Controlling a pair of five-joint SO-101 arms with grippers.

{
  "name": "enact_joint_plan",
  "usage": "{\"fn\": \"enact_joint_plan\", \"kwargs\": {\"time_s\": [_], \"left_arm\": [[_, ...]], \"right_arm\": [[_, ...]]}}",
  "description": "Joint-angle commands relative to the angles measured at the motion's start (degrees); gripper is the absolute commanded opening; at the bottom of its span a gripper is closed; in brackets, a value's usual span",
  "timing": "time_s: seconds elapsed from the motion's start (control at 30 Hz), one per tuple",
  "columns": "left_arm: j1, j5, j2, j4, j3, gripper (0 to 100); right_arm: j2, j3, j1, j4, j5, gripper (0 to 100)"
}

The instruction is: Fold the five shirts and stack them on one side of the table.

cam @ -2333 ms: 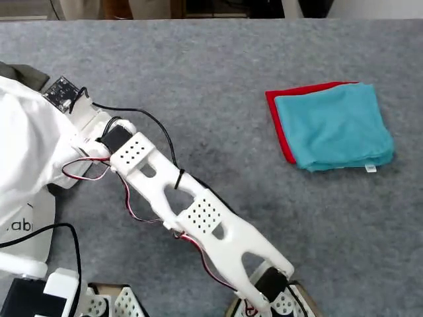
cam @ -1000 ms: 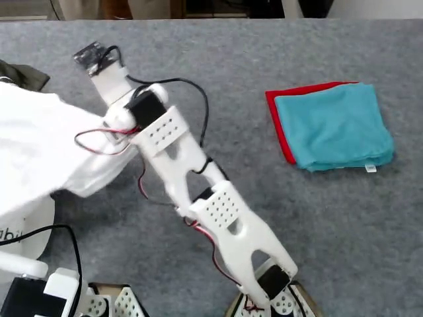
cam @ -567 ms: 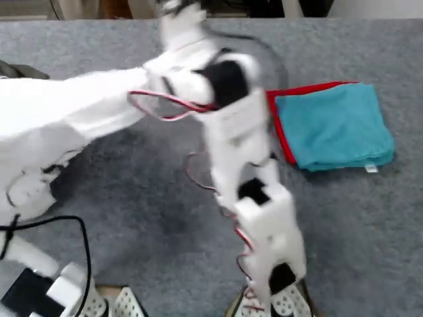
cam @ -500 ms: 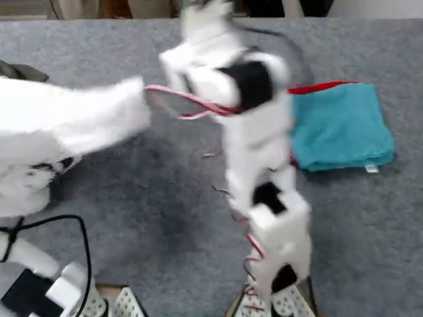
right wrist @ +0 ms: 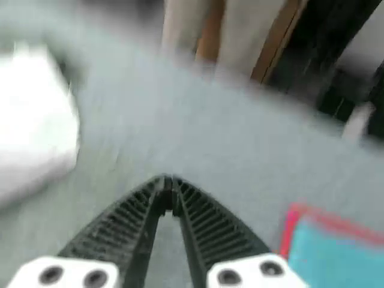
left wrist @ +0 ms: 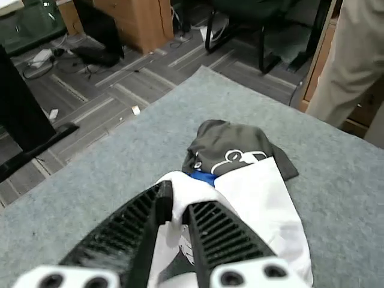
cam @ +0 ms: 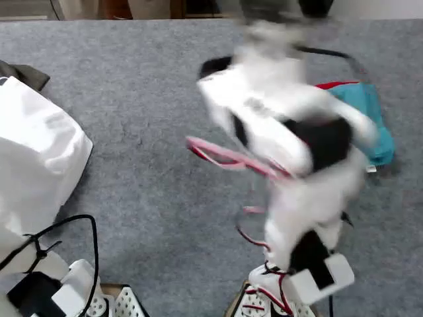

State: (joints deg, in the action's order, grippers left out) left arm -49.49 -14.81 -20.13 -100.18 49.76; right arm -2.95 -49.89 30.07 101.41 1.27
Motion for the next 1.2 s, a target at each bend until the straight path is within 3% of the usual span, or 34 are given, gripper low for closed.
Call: {"fn": "enact_joint_plan", "kwargs": {"time_s": [0.0,0.1,0.3,0.43,0.6,0.7,0.93,1.17], "left_arm": [[0.09,0.35,-0.75,-0.62,-3.43,2],[-4.75,0.35,-0.75,-0.62,-7.82,2],[-15.82,0.26,-0.66,-0.53,-21.98,2],[-24.09,0.26,-0.66,1.49,-34.73,2],[-33.14,-4.92,-0.75,12.48,-49.32,2],[-35.52,-8.35,-0.75,18.46,-56.70,2],[-35.60,-12.04,-0.75,24.00,-71.47,2],[-35.69,-12.13,-0.75,26.20,-72.79,2]], "right_arm": [[3.91,12.09,6.64,-5.27,-1.05,0.6],[9.54,18.51,11.03,-12.66,-0.97,4.5],[24.57,19.91,21.58,-24.70,-0.97,24.7],[36.53,14.90,29.05,-28.84,-0.62,26.0],[51.56,-0.04,33.54,-28.13,3.34,26.1],[60.18,-10.59,33.71,-26.90,3.52,26.1],[77.32,-33.71,33.80,-26.99,3.52,26.0],[83.12,-43.30,33.89,-28.48,3.52,23.5]]}}
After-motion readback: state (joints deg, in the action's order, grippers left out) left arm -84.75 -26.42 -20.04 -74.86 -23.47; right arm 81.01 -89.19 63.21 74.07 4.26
